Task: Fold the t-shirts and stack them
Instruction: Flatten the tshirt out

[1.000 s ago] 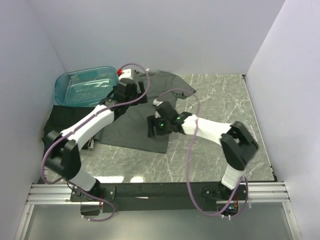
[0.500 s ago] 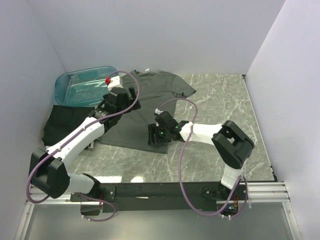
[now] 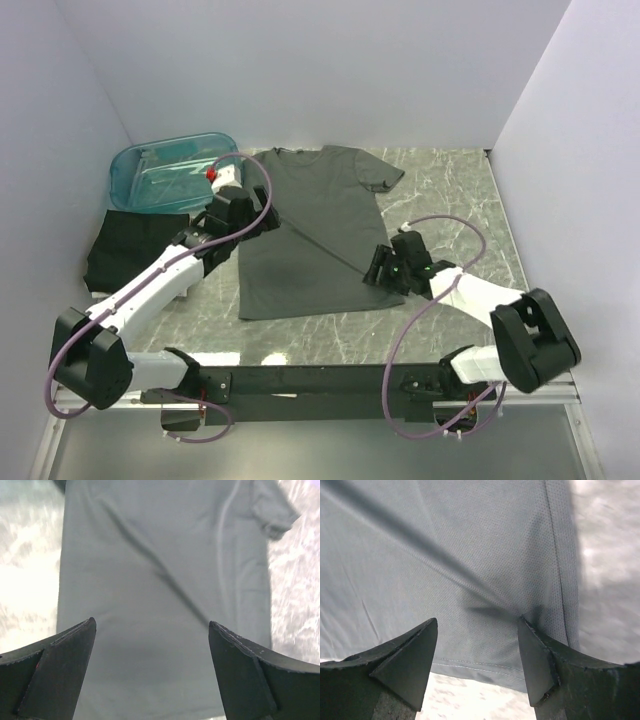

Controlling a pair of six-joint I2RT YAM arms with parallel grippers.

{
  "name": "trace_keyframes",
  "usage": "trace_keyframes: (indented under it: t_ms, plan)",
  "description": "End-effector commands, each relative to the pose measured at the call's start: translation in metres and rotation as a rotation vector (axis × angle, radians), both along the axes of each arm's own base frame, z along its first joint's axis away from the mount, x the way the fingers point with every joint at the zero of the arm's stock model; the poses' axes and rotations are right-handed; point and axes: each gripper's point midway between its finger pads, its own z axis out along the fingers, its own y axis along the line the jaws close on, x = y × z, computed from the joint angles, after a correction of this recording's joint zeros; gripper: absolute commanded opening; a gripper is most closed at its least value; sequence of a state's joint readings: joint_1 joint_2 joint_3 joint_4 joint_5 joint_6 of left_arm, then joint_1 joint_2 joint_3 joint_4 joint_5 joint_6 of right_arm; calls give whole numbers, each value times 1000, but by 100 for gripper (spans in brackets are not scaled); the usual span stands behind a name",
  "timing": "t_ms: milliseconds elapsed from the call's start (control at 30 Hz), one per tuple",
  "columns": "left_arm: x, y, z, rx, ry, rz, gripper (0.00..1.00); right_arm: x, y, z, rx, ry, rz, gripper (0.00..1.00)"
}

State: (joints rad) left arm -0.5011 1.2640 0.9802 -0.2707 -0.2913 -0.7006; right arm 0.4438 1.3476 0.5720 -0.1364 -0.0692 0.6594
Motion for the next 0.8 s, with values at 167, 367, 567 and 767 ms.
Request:
trace_keyframes:
  t_ms: [167,367,567,767]
  plan:
    - [-67,-9,-50,-82,198,-11,99,-30,-34,13,-101,47,15,73]
    - [-132,26,-88,-52,354,142,99,-11,-43,82,-101,-174,-18,74]
    - [-169,40,-127,-119,451,204,99,-8,-75,102,-151,-244,-194,77]
    - [-177,39,-160,-129,510,216,72,-14,-85,87,-167,-195,-236,82]
